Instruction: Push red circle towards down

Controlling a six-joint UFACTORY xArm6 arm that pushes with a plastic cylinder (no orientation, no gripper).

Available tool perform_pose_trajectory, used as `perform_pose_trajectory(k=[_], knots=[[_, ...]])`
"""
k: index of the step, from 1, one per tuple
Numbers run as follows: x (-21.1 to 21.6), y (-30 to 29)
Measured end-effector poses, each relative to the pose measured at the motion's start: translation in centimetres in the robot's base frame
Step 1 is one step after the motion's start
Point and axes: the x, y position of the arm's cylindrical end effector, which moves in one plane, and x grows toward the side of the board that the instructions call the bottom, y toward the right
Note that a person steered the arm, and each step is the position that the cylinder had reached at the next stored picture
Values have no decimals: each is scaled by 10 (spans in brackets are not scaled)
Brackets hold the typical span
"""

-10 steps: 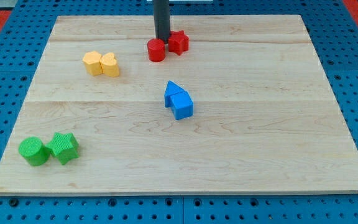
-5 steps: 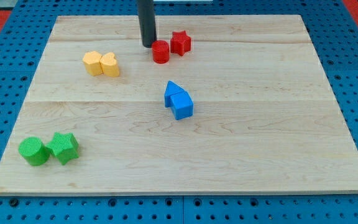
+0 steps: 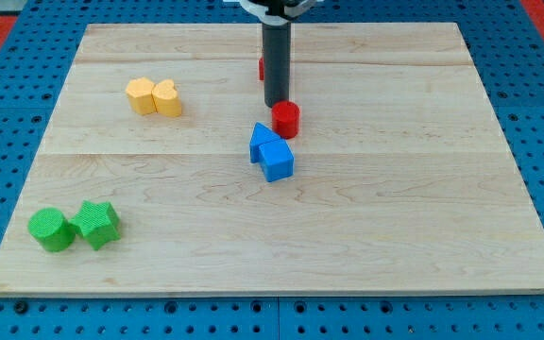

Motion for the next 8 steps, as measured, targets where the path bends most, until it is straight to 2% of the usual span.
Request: perform_pose_trajectory(k=[4, 8], knots=[[44, -6], [80, 86]])
